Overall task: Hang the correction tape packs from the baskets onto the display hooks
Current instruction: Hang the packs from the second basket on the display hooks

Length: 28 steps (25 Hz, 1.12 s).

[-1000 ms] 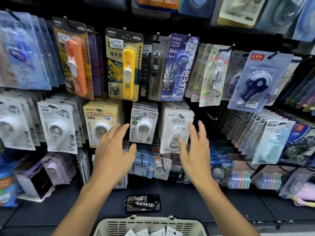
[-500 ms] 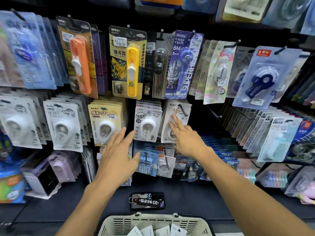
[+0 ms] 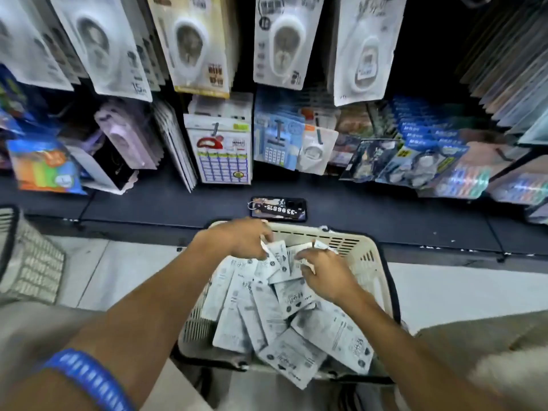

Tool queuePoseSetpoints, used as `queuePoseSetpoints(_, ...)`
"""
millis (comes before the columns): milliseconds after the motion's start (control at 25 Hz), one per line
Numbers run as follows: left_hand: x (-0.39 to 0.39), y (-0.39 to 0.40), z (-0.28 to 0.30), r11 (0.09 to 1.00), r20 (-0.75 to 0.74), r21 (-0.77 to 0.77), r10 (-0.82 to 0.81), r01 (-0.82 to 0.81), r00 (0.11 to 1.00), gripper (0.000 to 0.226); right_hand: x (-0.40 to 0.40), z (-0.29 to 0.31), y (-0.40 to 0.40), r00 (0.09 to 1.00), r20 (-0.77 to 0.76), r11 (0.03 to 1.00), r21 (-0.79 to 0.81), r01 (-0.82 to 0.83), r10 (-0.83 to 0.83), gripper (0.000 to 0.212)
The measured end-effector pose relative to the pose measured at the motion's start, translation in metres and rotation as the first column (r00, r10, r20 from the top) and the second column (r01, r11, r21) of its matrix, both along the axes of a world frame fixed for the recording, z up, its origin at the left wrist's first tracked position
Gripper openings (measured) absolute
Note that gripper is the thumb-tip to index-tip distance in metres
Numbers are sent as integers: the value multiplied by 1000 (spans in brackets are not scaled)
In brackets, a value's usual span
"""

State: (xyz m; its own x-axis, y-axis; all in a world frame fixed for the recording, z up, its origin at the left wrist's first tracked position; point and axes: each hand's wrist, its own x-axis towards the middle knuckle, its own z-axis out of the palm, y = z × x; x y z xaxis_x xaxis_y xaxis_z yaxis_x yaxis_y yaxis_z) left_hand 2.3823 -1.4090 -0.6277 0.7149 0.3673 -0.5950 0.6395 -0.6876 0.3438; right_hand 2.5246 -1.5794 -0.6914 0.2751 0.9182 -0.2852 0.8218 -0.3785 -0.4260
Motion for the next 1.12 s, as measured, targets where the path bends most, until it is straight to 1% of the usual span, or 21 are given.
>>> queuePoseSetpoints(40, -11, -6, -28, 1000, -92, -26, -13, 11, 996, 45, -13, -20, -13, 997, -65, 994, -99, -41, 34, 36)
queuePoseSetpoints(80, -24, -12, -53, 999, -166, -26, -31, 27, 986, 45, -25, -35, -22, 991, -121, 984, -160, -78, 59, 34)
queuePoseSetpoints(120, -36, -17, -73, 999, -225, 1, -33, 34, 974, 44, -37, -44, -26, 985, -157, 976, -191, -101, 72, 34)
queuePoseSetpoints(160, -47, -20, -90, 998, -265, 52, -9, 23, 964, 40, -47, -50, -26, 983, -171, 970, -216, -107, 70, 42)
queuePoseSetpoints(240, -62, -23, -115, 986, -311, 80, 165, -147, 936, 35, -67, -60, -22, 987, -155, 953, -288, -96, 52, 66)
queuePoseSetpoints(320, -66, -28, -131, 941, -345, -4, 315, -337, 884, 44, -85, -67, -16, 997, -69, 927, -370, -66, 44, 81)
queuePoseSetpoints(400, -63, -33, -142, 863, -313, -111, 441, -493, 842, 49, -94, -69, -11, 1000, 7, 900, -434, -19, 25, 88)
queuePoseSetpoints(480, -58, -37, -145, 779, -212, -136, 581, -613, 785, 39, -101, -68, -4, 1000, 27, 872, -490, 25, -13, 90)
queuePoseSetpoints(520, -56, -38, -147, 732, -174, -172, 636, -659, 752, 32, -104, -66, 0, 999, 29, 862, -506, 34, -22, 83)
queuePoseSetpoints(600, -51, -40, -145, 627, -174, -315, 700, -712, 693, 20, -104, -59, 8, 999, 1, 875, -483, 34, -38, 50)
queuePoseSetpoints(640, -49, -42, -143, 585, -190, -374, 711, -719, 677, 16, -96, -57, 13, 996, -32, 888, -456, 61, -85, 35)
queuePoseSetpoints(680, -47, -43, -141, 557, -191, -410, 722, -722, 665, 15, -83, -54, 17, 985, -82, 896, -432, 104, -154, 25)
queuePoseSetpoints(720, -46, -44, -138, 528, -173, -431, 747, -731, 642, 17, -65, -53, 18, 957, -160, 893, -422, 155, -242, 17)
queuePoseSetpoints(760, -43, -43, -133, 495, -138, -436, 788, -752, 599, 18, -48, -52, 18, 907, -256, 885, -418, 207, -333, 8)
queuePoseSetpoints(840, -37, -41, -123, 390, -70, -468, 878, -793, 473, 15, -30, -52, 14, 784, -413, 870, -382, 312, -463, 20)
queuePoseSetpoints(880, -35, -41, -118, 342, -76, -506, 897, -792, 436, 14, -32, -53, 12, 732, -469, 864, -359, 354, -495, 23)
queuePoseSetpoints(920, -35, -42, -112, 317, -111, -548, 890, -774, 443, 17, -38, -55, 12, 692, -500, 853, -346, 390, -520, 23)
queuePoseSetpoints(960, -36, -46, -110, 302, -164, -585, 865, -753, 474, 22, -47, -59, 12, 655, -522, 838, -347, 421, -546, 21)
queuePoseSetpoints(1000, -37, -51, -112, 279, -215, -611, 842, -741, 494, 24, -55, -61, 10, 617, -547, 824, -366, 432, -566, 24)
queuePoseSetpoints(1040, -40, -58, -115, 253, -239, -622, 840, -741, 487, 21, -61, -63, 8, 576, -578, 816, -403, 414, -578, 35)
queuePoseSetpoints(1120, -45, -68, -123, 234, -227, -602, 866, -764, 445, 4, -67, -63, 5, 450, -668, 805, -482, 345, -593, 66)
